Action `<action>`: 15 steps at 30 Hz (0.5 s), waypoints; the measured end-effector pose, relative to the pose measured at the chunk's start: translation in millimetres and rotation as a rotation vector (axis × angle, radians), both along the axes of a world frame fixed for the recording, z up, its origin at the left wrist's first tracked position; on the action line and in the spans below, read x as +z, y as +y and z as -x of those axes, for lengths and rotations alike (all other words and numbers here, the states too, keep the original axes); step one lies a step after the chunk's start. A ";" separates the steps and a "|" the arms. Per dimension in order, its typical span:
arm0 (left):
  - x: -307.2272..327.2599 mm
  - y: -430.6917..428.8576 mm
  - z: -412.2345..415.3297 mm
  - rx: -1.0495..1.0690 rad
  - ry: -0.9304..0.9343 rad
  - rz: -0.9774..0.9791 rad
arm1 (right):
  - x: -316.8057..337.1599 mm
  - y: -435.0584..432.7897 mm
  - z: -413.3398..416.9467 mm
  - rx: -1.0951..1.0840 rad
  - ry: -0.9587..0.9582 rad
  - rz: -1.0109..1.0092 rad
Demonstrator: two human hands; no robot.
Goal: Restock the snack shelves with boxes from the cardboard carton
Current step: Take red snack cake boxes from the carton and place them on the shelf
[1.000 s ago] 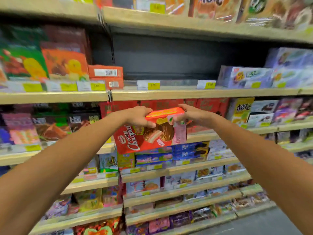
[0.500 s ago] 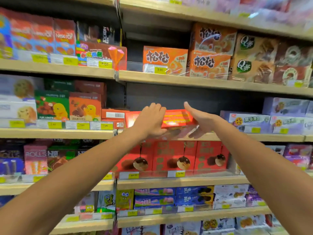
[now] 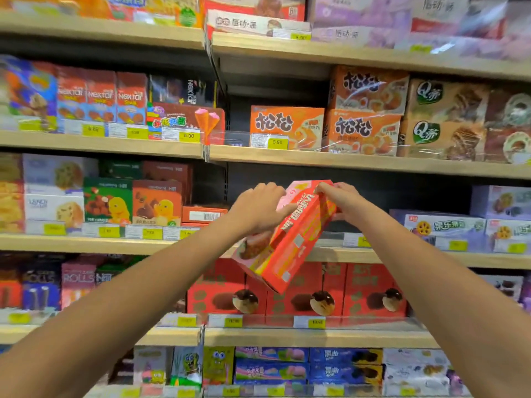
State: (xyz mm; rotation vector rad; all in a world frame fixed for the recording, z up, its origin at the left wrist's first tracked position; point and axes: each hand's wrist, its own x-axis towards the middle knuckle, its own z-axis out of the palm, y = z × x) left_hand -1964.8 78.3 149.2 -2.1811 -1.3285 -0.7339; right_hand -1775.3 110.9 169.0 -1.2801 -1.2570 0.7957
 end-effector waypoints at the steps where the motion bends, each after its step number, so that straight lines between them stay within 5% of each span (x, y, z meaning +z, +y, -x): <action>1: 3.7 3.6 4.3 0.004 -0.028 0.022 | 0.9 2.5 0.6 0.015 0.015 -0.047; 8: 4.1 28.7 12.3 -0.103 -0.261 0.250 | 4.3 -1.9 8.3 0.264 -0.049 -0.090; 12: 4.6 34.8 7.8 -0.340 -0.464 0.645 | 6.1 -7.3 6.3 0.392 -0.133 -0.122; 15: -0.2 38.2 3.8 -0.432 -0.515 0.645 | 3.3 -2.5 2.5 0.420 -0.167 -0.152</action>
